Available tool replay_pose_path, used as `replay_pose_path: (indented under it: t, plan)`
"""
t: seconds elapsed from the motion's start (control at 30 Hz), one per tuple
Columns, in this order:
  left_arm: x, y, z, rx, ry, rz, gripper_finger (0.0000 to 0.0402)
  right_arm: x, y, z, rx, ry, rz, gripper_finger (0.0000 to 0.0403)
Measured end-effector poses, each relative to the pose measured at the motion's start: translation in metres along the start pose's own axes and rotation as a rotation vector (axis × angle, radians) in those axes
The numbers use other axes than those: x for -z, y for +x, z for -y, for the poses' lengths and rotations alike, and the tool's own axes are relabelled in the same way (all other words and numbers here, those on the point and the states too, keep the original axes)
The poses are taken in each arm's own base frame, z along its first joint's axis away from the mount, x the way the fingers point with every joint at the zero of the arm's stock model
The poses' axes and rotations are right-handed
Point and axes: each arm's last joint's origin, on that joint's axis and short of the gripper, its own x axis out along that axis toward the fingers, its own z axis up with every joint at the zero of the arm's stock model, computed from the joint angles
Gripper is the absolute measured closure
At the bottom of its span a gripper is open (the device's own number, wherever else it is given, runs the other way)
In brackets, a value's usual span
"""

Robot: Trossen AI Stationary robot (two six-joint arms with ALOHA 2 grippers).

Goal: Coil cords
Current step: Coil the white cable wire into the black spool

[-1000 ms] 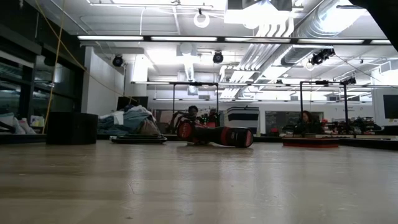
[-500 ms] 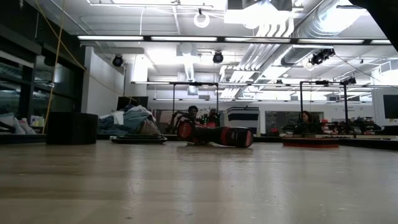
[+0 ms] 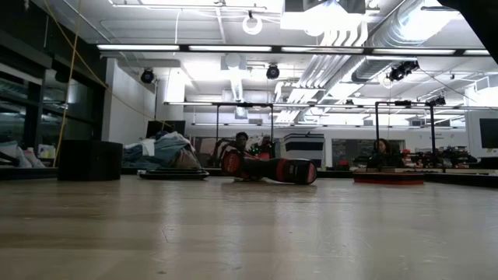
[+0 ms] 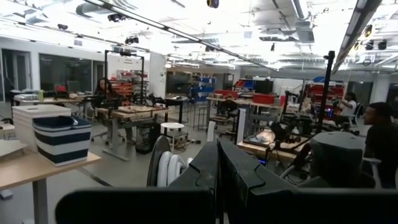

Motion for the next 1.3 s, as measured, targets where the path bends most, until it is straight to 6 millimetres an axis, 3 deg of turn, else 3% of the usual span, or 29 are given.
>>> replay_pose_path:
  t: [0.37,0.6,0.93,1.3]
  plan:
    - [-0.001,0.0,0.0,0.001,-0.001,0.006,0.0401,0.0,0.0,0.0,-0.004,0.001,0.001,0.0325]
    - [0.0,0.002,0.0,0.011,-0.028,0.003,0.0401,0.0,0.0,0.0,-0.016,0.022,0.01,0.0394]
    - [0.0,0.01,0.004,0.113,-0.136,0.024,0.0401,-0.002,-0.002,-0.005,-0.036,0.122,0.009,0.0402]
    - [-0.001,0.011,0.007,0.195,-0.304,0.016,0.0401,-0.027,-0.017,-0.032,-0.208,0.199,0.159,0.0402]
